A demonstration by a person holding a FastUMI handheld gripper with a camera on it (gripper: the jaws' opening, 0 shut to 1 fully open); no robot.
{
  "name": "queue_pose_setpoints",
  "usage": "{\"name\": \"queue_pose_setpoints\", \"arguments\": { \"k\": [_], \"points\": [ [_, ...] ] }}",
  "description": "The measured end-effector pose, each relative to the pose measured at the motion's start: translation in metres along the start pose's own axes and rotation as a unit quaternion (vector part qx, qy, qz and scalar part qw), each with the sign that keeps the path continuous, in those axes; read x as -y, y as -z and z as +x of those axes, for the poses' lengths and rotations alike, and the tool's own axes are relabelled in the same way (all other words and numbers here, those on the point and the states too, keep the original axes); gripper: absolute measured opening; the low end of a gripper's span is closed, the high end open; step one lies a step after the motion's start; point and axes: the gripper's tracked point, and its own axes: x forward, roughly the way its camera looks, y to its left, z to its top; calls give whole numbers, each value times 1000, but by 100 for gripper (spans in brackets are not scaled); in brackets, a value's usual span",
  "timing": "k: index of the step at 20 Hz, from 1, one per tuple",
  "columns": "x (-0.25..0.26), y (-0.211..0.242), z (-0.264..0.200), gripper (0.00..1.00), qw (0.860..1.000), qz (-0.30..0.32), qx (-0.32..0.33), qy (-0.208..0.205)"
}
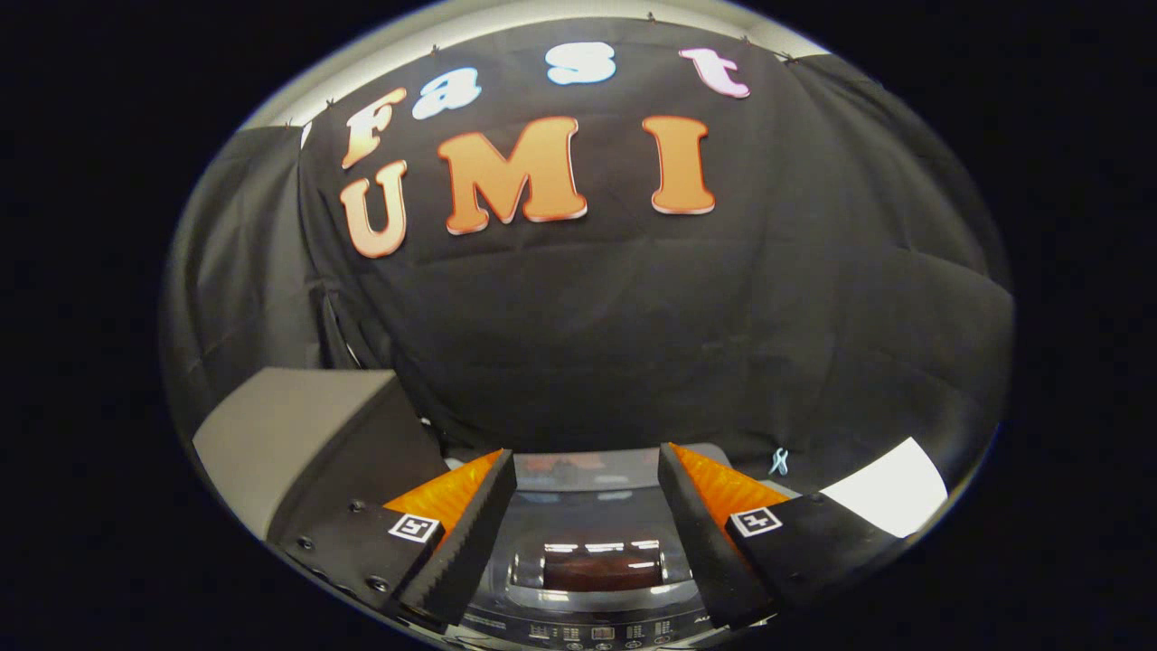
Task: Put the clothes into the washing machine and then close the washing machine lid.
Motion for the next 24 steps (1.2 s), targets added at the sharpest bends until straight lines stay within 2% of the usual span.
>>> {"name": "queue_pose_setpoints", "arguments": {
  "k": [6, 13, 20, 24],
  "points": [
    [-21, -74, -59, 100, 997, 7, 64, -31],
    [-16, -140, -139, 100, 991, -12, 132, -31],
    [-7, -172, -188, 100, 984, -25, 173, -26],
    [-2, -176, -206, 100, 981, -15, 192, -31]
  ]
}}
